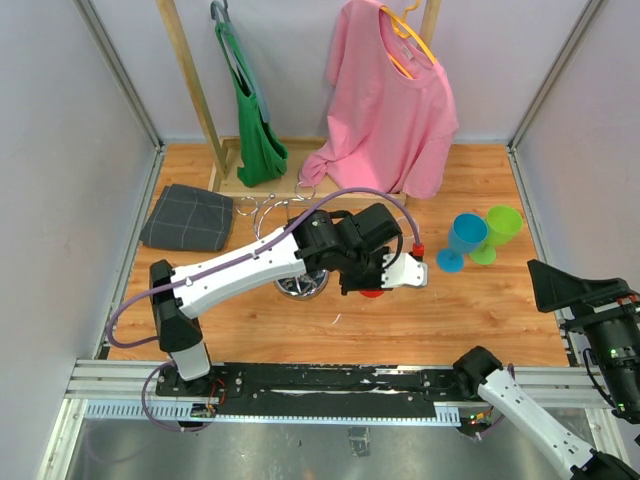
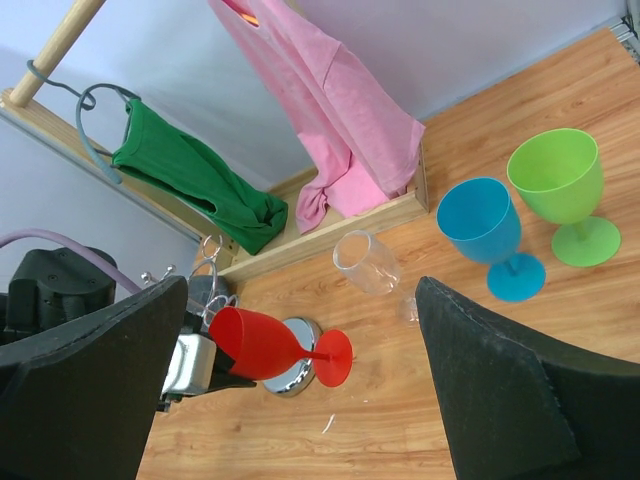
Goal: Take the wine glass off the wine glass rack
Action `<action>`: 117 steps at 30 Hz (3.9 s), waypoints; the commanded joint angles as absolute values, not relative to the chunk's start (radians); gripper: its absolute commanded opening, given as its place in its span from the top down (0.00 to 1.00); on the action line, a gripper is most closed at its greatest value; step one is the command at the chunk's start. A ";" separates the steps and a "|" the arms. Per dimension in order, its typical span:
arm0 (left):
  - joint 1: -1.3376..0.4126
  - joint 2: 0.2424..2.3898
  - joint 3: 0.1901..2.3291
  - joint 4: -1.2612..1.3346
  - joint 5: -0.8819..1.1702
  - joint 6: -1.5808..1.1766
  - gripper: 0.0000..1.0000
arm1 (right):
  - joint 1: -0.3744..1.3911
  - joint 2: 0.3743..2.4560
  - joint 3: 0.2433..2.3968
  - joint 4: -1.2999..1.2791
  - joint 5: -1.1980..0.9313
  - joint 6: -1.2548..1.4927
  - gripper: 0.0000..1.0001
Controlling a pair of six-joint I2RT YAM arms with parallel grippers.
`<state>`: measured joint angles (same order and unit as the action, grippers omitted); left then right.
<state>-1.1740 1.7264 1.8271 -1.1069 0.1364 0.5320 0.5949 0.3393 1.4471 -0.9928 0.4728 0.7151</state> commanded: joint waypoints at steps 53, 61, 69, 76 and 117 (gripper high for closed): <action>-0.943 2.245 2.266 -1.335 0.226 0.697 1.00 | 0.609 0.271 1.439 -0.963 0.477 0.761 0.01; -0.943 2.244 2.263 -1.336 0.230 0.700 0.91 | 0.608 0.270 1.435 -0.963 0.477 0.759 0.01; -0.943 2.225 2.278 -1.339 0.232 0.694 0.58 | 0.608 0.270 1.419 -0.963 0.476 0.759 0.01; -0.944 2.202 2.320 -1.361 0.220 0.694 0.45 | 0.609 0.267 1.404 -0.954 0.474 0.762 0.02; 0.201 1.129 1.334 -0.399 0.538 0.237 0.22 | 0.609 1.030 0.898 -0.058 0.554 0.229 0.02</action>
